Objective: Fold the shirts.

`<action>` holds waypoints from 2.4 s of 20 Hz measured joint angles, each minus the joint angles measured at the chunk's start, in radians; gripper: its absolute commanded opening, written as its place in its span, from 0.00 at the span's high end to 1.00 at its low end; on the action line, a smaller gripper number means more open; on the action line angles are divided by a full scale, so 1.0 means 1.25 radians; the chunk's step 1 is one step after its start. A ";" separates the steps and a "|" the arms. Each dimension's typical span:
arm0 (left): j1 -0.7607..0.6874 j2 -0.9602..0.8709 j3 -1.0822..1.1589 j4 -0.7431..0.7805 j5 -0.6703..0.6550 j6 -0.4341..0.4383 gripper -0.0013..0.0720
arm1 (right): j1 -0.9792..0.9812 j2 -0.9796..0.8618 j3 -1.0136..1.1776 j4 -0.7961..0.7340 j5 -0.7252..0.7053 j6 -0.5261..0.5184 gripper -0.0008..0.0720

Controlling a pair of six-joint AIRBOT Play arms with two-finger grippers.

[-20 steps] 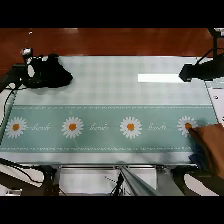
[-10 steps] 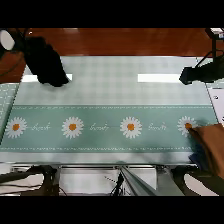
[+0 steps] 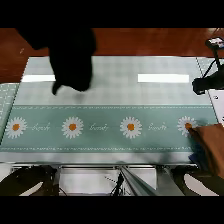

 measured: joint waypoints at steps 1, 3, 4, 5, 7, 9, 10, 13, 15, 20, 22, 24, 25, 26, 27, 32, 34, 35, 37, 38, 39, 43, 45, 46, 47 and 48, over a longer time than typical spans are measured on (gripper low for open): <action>-0.049 0.009 -0.001 0.001 -0.008 -0.006 0.95 | 0.000 0.000 0.000 -0.008 0.006 -0.001 0.19; -0.125 0.009 -0.010 0.000 -0.025 -0.012 0.95 | 0.000 0.001 0.000 -0.016 0.019 -0.001 0.19; -0.159 0.000 -0.020 0.001 -0.031 -0.016 0.95 | 0.000 0.001 0.000 -0.018 0.027 -0.001 0.19; -0.188 -0.015 -0.033 0.001 -0.033 -0.018 0.95 | 0.000 0.001 0.000 -0.018 0.033 -0.001 0.19; -0.231 -0.057 -0.061 0.001 -0.044 -0.021 0.95 | 0.000 0.001 0.000 -0.020 0.041 -0.001 0.19; -0.258 -0.116 -0.085 -0.007 -0.044 -0.024 0.95 | 0.000 0.001 0.000 -0.020 0.045 -0.002 0.19; -0.267 -0.152 -0.093 -0.019 -0.042 -0.024 0.95 | 0.000 0.001 0.000 -0.020 0.045 -0.002 0.19; -0.283 -0.264 -0.106 -0.114 0.014 -0.021 0.95 | 0.000 0.001 0.000 -0.020 0.041 -0.004 0.19; -0.289 -0.340 -0.110 -0.191 0.067 0.001 0.93 | 0.000 0.001 0.000 -0.021 0.034 -0.003 0.19; -0.267 -0.439 -0.104 -0.305 0.131 0.064 0.05 | 0.000 0.001 0.000 -0.028 0.010 -0.004 0.19; -0.220 -0.436 -0.084 -0.305 0.076 0.077 0.05 | 0.000 0.001 0.000 -0.032 0.002 -0.004 0.19; -0.146 -0.416 -0.063 -0.303 -0.038 0.104 0.06 | 0.000 0.001 0.000 -0.034 -0.003 -0.004 0.19; -0.106 -0.404 -0.058 -0.296 -0.101 0.121 0.06 | 0.000 0.001 0.000 -0.035 -0.006 -0.004 0.19; -0.060 -0.389 -0.056 -0.293 -0.174 0.139 0.06 | -0.002 0.001 0.000 -0.035 -0.008 -0.004 0.19; -0.018 -0.373 -0.060 -0.291 -0.228 0.152 0.06 | -0.005 0.001 0.000 -0.034 -0.011 -0.004 0.19; 0.148 -0.248 -0.262 -0.363 -0.385 0.199 0.06 | -0.083 0.001 0.000 0.030 -0.030 -0.005 0.18; 0.174 -0.199 -0.403 -0.440 -0.381 0.219 0.06 | -0.130 0.000 0.000 0.087 -0.046 -0.007 0.15; 0.180 -0.183 -0.470 -0.485 -0.375 0.232 0.06 | -0.151 0.000 0.000 0.121 -0.053 -0.012 0.15; 0.185 -0.165 -0.591 -0.583 -0.344 0.267 0.06 | -0.188 0.000 0.000 0.186 -0.066 -0.022 0.15; 0.184 -0.161 -0.642 -0.633 -0.319 0.285 0.06 | -0.199 0.000 0.000 0.209 -0.070 -0.026 0.15; 0.182 -0.159 -0.681 -0.671 -0.291 0.300 0.06 | -0.208 0.000 0.000 0.229 -0.073 -0.030 0.15; 0.156 -0.190 -0.767 -0.779 -0.211 0.343 0.06 | -0.225 0.000 0.000 0.285 -0.079 -0.051 0.15; 0.133 -0.227 -0.782 -0.840 -0.179 0.374 0.06 | -0.228 0.000 0.000 0.298 -0.079 -0.059 0.15; 0.119 -0.251 -0.787 -0.871 -0.166 0.395 0.06 | -0.228 0.000 0.000 0.303 -0.079 -0.062 0.15; 0.104 -0.277 -0.790 -0.906 -0.157 0.418 0.06 | -0.229 0.000 0.000 0.306 -0.078 -0.065 0.15; 0.091 -0.304 -0.792 -0.936 -0.145 0.438 0.06 | -0.229 0.000 0.000 0.307 -0.075 -0.067 0.15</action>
